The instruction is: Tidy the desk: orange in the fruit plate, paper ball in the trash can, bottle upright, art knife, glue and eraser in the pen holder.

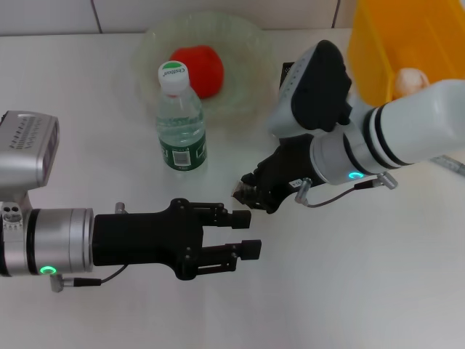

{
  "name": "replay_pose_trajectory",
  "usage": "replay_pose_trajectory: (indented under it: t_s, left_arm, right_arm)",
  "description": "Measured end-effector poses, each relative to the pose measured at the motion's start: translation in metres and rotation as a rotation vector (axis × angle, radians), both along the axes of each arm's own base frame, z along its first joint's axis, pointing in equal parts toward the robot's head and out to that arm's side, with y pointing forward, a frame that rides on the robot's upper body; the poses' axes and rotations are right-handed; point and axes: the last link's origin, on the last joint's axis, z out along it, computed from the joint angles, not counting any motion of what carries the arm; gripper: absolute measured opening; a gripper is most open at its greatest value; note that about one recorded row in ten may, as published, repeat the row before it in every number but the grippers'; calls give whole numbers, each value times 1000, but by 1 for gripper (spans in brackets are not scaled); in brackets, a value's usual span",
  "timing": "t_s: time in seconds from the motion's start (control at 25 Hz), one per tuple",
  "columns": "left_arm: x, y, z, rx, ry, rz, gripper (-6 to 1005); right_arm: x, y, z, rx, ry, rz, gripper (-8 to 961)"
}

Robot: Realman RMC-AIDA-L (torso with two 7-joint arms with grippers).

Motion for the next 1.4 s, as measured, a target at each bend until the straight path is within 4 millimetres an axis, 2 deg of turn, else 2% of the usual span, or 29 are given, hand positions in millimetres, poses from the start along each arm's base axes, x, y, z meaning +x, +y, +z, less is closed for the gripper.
replay_pose_trajectory:
  t_s: [0.12, 0.16, 0.2, 0.32, 0.36, 0.4, 0.44, 0.48, 0.56, 0.64, 0.76, 0.96, 1.4]
  left_arm:
    - [0, 0, 1, 2, -4, 1, 568]
    - [0, 0, 1, 4, -7, 2, 568]
    - [1, 1, 1, 5, -9, 2, 569]
    - [1, 1, 1, 6, -10, 2, 569]
    - [1, 1, 2, 7, -11, 1, 569]
    - [1, 1, 2, 9, -11, 1, 569]
    - [1, 1, 2, 10, -12, 0, 569]
    - [1, 1, 2, 10, -12, 0, 569]
    - [2, 0, 2, 6, -20, -2, 569]
    - [2, 0, 3, 6, -27, -2, 569]
    - [3, 0, 4, 9, -31, 0, 570]
    - [3, 0, 4, 14, -31, 1, 570]
    - [2, 1, 4, 19, -29, 0, 571]
  right_arm:
    - [-4, -2, 12, 30, 39, 5, 249]
    - [-4, -1, 24, 66, 71, -2, 249]
    - [-4, -1, 24, 66, 71, -2, 249]
    - [-3, 1, 46, 137, 150, -14, 250]
    - [-1, 2, 65, 188, 258, -24, 249]
    - [-1, 2, 65, 188, 258, -24, 248]
    - [2, 4, 83, 232, 376, -29, 247]
    - [2, 4, 83, 232, 376, -29, 246]
    - [14, 8, 105, 295, 490, -48, 251]
    - [20, 9, 111, 315, 512, -60, 263]
    - [44, 18, 125, 390, 545, -111, 281]
    - [57, 29, 126, 430, 574, -127, 311]
    - [60, 38, 118, 423, 573, -161, 376]
